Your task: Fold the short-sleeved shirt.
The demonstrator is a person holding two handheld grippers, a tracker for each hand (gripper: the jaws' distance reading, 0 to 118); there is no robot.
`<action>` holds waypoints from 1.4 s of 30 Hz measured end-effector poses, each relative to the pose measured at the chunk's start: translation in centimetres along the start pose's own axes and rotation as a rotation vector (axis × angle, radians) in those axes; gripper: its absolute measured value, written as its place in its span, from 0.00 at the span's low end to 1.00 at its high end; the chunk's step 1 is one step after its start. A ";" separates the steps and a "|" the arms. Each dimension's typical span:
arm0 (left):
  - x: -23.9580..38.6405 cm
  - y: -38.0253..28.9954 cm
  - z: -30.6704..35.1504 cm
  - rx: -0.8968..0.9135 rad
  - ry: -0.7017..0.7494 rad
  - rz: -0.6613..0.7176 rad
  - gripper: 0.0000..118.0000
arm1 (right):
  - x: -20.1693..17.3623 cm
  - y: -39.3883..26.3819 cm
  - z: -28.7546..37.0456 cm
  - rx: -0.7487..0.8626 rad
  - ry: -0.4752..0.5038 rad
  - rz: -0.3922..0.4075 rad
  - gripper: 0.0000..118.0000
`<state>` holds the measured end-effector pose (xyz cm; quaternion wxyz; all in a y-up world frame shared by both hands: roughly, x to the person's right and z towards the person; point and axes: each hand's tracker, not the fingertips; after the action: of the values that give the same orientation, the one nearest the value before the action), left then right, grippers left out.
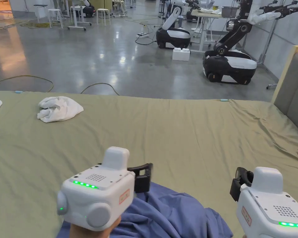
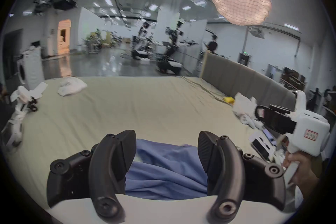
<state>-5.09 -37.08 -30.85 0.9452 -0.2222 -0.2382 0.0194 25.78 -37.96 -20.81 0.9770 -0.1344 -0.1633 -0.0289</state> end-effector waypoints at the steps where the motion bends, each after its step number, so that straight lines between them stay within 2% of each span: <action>1: -0.8 0.2 0.9 0.019 0.031 0.003 0.64 | -0.6 0.2 -0.1 0.010 0.012 0.005 0.00; 3: -2.5 0.1 2.1 0.053 0.088 0.013 0.63 | -1.8 0.5 0.0 0.031 0.027 0.009 0.00; 5: -4.1 0.0 3.2 0.079 0.144 0.018 0.55 | -2.9 0.9 -0.2 0.046 0.037 0.011 0.00; 8: -5.8 -0.4 4.3 0.089 0.229 0.026 0.13 | -4.4 1.5 -0.2 0.079 0.057 -0.001 0.00; 9: -6.9 -0.6 4.1 0.089 0.256 0.035 0.03 | -4.8 1.7 -0.2 0.088 0.058 -0.001 0.00; 12: -8.7 -1.0 4.6 0.095 0.259 0.073 0.00 | -5.9 2.1 -0.4 0.123 0.066 -0.001 0.00; 16: -10.7 -1.3 4.3 0.044 0.268 0.152 0.00 | -6.8 2.7 -0.9 0.113 0.090 0.000 0.00; 22: -16.7 -2.9 -2.1 -0.221 0.199 0.294 0.00 | -6.2 1.6 -2.0 0.070 0.092 0.018 0.00; 27: -19.8 -3.8 -8.3 -0.366 0.203 0.247 0.01 | -4.6 0.1 -3.2 0.011 0.066 0.030 0.00; 28: -20.3 -4.0 -9.4 -0.379 0.207 0.237 0.07 | -4.2 -0.2 -3.5 -0.002 0.055 0.031 0.00; 29: -20.7 -4.2 -10.6 -0.404 0.205 0.230 0.18 | -3.8 -0.5 -3.7 -0.016 0.044 0.031 0.00; 31: -21.5 -4.7 -12.8 -0.467 0.213 0.241 0.53 | -3.0 -1.0 -4.2 -0.038 0.029 0.026 0.00; 32: -21.9 -5.0 -14.0 -0.500 0.220 0.242 0.63 | -2.6 -1.3 -4.4 -0.049 0.019 0.025 0.00; 36: -22.4 -6.7 -17.0 -0.652 0.356 0.184 0.65 | -1.1 -2.1 -5.0 -0.085 -0.013 0.025 0.00; 40: -20.3 -7.7 -16.8 -0.704 0.354 0.179 0.65 | -0.1 -2.8 -5.4 -0.115 -0.040 0.024 0.00; 42: -18.1 -7.2 -15.3 -0.669 0.376 0.136 0.60 | 0.3 -3.1 -5.7 -0.130 -0.045 0.020 0.00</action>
<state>-14.59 -52.43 -47.76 0.8442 -0.5332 -0.0388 -0.0379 27.53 -42.50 -25.10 0.9625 -0.1998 -0.1815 -0.0268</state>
